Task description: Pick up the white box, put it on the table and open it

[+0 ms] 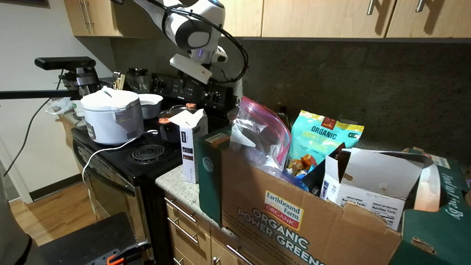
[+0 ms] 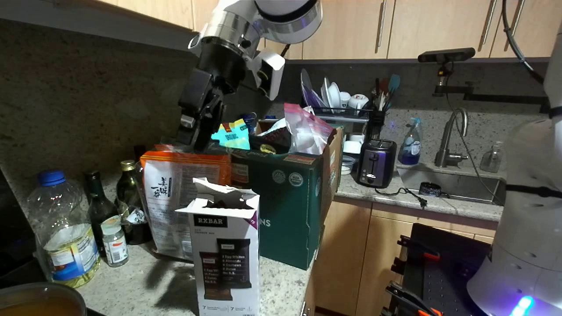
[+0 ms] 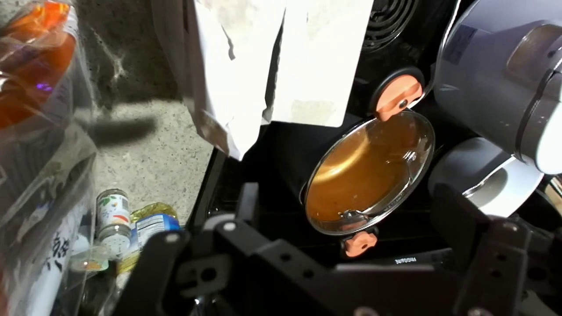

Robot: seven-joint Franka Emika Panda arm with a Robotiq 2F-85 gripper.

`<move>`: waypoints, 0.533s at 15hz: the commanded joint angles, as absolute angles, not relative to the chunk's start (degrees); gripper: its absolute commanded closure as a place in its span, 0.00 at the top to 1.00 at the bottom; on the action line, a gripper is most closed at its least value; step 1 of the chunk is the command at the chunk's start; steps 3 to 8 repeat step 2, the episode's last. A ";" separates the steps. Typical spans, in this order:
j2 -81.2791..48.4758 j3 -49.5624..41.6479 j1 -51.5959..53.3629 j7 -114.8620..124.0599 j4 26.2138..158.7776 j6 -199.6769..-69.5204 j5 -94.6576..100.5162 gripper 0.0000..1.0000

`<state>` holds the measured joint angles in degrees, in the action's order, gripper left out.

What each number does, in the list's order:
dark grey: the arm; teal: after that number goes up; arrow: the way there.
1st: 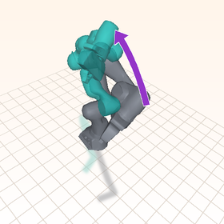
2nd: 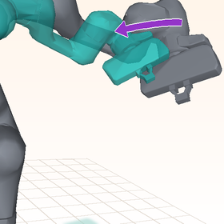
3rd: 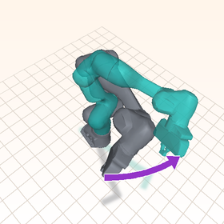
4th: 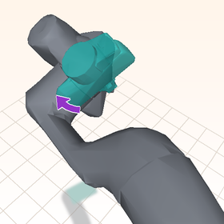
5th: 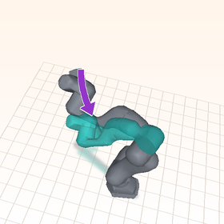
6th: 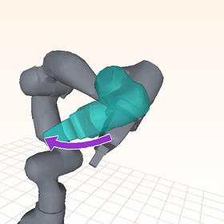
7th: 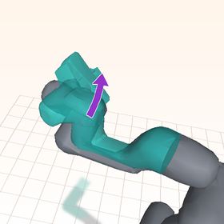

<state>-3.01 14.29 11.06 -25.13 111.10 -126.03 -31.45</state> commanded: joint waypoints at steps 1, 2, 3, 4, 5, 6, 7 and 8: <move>-2.70 14.05 11.54 -24.82 111.11 -125.86 -31.26 1.00; -2.42 14.04 11.60 -24.81 111.39 -125.87 -31.25 1.00; -2.42 14.04 11.60 -24.81 111.39 -125.87 -31.25 1.00; -2.42 14.04 11.60 -24.81 111.39 -125.87 -31.25 1.00; -2.42 14.04 11.60 -24.81 111.39 -125.87 -31.25 1.00; -2.42 14.04 11.60 -24.81 111.39 -125.87 -31.25 1.00; -2.42 14.04 11.60 -24.81 111.39 -125.87 -31.25 1.00; -2.42 14.04 11.60 -24.81 111.39 -125.87 -31.25 1.00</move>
